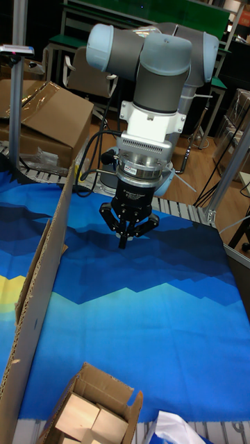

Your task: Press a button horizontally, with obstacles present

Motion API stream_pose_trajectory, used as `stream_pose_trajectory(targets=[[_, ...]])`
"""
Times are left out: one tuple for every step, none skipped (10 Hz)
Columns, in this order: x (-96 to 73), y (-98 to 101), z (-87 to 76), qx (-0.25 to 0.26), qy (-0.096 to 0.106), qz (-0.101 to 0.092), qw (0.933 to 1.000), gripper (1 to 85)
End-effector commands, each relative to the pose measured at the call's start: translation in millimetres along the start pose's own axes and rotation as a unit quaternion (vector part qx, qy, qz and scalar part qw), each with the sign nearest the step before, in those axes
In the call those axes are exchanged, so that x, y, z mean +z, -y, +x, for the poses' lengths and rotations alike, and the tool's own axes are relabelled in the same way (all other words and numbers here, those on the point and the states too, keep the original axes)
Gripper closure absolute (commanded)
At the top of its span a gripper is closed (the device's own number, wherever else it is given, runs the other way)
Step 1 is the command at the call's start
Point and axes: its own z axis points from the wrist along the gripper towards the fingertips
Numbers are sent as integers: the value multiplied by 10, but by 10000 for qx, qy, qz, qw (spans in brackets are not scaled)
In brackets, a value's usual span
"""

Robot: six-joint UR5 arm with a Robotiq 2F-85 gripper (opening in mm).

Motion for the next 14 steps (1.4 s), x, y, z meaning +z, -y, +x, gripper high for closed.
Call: stream_pose_trajectory(targets=[[-12,-17,-9,16,19,-57,10000,847],[-10,-3,-6,0,16,-33,10000,847],[-8,0,-4,-8,16,-33,10000,847],[-7,2,-6,-15,23,-34,10000,847],[-4,1,-12,-15,31,-35,10000,847],[-4,7,-11,-24,32,-28,10000,847],[-2,19,-18,-55,49,-15,10000,847],[7,26,-30,-86,72,-19,9999,847],[13,29,-44,-109,94,-22,9999,847],[13,33,-48,-148,103,-16,9998,847],[12,11,-56,-192,119,-56,9997,847],[10,-40,-91,-255,190,-151,9994,847],[9,-1,-126,-338,256,-74,9991,847],[8,-9,-145,-345,292,-87,9989,847]])
